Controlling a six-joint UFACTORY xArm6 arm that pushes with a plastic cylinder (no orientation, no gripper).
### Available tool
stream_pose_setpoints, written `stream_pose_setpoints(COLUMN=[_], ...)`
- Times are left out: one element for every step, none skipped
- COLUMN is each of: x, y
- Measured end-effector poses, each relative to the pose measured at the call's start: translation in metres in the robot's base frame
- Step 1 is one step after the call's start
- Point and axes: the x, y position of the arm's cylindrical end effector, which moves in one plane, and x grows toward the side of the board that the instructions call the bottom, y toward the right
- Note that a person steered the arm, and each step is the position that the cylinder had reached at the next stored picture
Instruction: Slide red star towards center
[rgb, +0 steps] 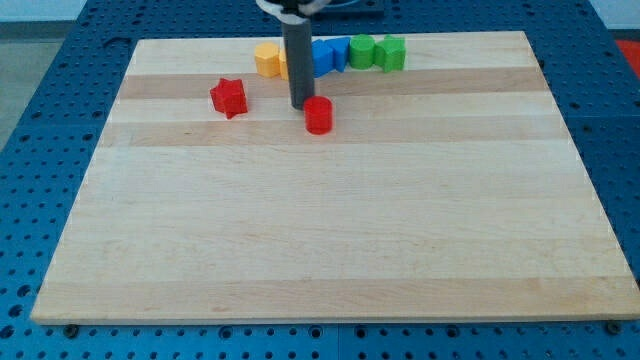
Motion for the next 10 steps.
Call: stream_pose_setpoints(x=[0.02,-0.011,-0.05,-0.072,-0.079,-0.057,-0.018,0.021,0.004,-0.012], y=[0.005,-0.016,-0.039,-0.064,-0.098,-0.135,-0.133,-0.118,-0.135,-0.168])
